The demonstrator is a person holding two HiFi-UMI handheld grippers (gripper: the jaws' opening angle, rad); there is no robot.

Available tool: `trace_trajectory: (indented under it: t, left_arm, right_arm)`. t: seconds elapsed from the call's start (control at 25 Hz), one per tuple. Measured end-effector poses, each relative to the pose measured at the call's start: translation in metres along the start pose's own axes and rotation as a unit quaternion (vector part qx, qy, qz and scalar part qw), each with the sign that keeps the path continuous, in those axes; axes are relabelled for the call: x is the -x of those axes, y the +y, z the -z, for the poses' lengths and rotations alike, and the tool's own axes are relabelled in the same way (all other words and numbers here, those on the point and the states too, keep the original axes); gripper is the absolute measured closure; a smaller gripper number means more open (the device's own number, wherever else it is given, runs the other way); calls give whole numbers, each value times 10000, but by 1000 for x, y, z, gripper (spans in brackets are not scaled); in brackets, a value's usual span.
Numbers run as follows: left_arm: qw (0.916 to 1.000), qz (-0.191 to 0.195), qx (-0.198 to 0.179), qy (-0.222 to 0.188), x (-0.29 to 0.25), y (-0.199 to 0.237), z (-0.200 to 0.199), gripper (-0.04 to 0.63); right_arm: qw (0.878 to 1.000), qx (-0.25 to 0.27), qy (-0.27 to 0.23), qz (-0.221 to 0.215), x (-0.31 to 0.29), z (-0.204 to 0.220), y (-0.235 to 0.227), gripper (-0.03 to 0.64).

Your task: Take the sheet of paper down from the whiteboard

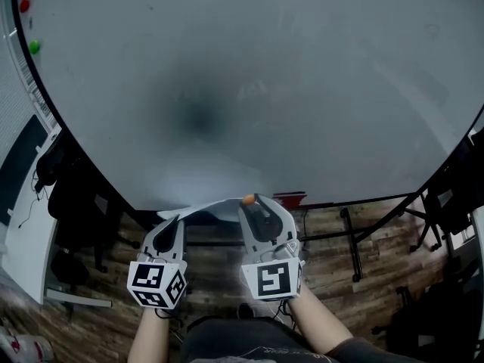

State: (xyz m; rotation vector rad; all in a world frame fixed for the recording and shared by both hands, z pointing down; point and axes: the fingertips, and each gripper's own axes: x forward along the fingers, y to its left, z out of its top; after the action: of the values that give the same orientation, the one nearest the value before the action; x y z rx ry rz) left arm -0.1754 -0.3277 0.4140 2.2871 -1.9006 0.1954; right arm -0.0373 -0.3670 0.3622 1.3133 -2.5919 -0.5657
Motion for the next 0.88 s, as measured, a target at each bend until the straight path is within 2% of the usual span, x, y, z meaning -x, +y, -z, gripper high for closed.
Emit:
trace_trajectory:
  t: [0.44,0.72,0.88]
  left_arm:
    - [9998,194,-22,-28,22,-12,4,581]
    - [9992,385,-116,16,74,-19,16,581]
    - [9988,467,-106,40,114,-23,28,581]
  right_arm:
    - [9997,55,243,90,28,4,15,489]
    - [9981,-28,471,387,74,1,39,489]
    - [9978,24,519,418,105,-8,64,489]
